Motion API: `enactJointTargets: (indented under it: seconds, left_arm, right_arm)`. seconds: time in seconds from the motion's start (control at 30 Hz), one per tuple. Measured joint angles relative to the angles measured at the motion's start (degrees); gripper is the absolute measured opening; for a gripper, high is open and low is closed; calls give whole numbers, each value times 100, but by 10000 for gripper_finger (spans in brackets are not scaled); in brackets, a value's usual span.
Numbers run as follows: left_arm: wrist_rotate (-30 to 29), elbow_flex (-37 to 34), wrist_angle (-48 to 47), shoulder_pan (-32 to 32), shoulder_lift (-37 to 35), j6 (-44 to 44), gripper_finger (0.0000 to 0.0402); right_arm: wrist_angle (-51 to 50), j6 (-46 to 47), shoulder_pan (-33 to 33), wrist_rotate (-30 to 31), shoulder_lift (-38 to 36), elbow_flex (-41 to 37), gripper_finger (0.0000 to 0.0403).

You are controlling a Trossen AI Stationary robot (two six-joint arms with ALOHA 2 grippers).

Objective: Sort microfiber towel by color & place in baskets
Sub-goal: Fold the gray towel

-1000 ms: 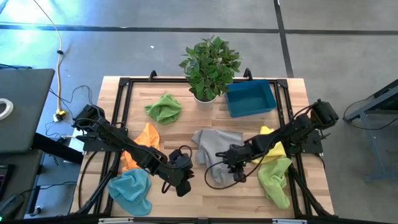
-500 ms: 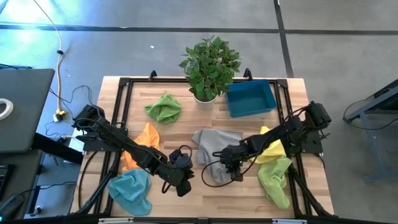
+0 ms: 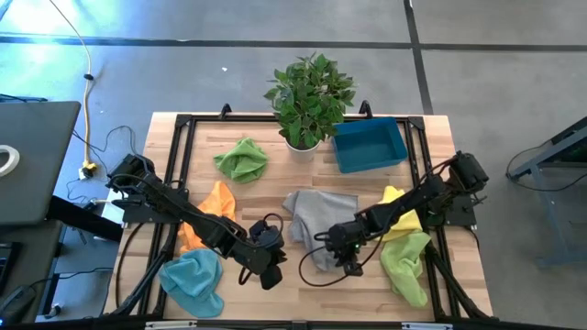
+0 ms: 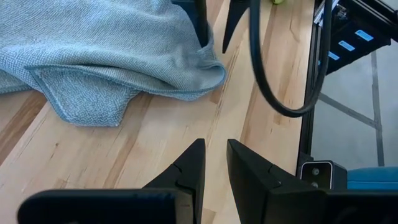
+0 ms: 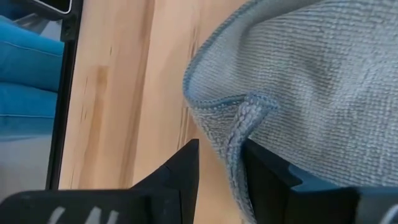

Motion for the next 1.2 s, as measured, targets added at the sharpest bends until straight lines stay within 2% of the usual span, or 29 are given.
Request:
enactJointTargets:
  seconds: [0.17,0.37,0.47,0.53,0.8,0.9,1.03,1.2]
  left_arm:
    - [0,1,0,0,0,-2,58]
    - [0,1,0,0,0,-3,58]
    - [0,0,0,0,0,-2,58]
    - [0,2,0,0,0,-2,58]
    - [0,1,0,0,0,-184,58]
    - [0,0,0,2,0,-267,58]
    - [0,0,0,0,0,-263,58]
    - [0,1,2,0,0,-260,58]
  right_arm:
    - [7,-253,74,-56,-2,0,110]
    - [-69,-689,176,-696,-4,0,110]
    - [-108,-694,249,-783,-4,0,110]
    - [-99,-692,302,-602,-7,0,110]
    - [-101,-697,504,828,-7,0,105]
    - [-104,-738,527,816,-7,0,78]
    - [-117,-735,578,810,-7,1,13]
    - [-178,-365,618,803,-50,2,8]
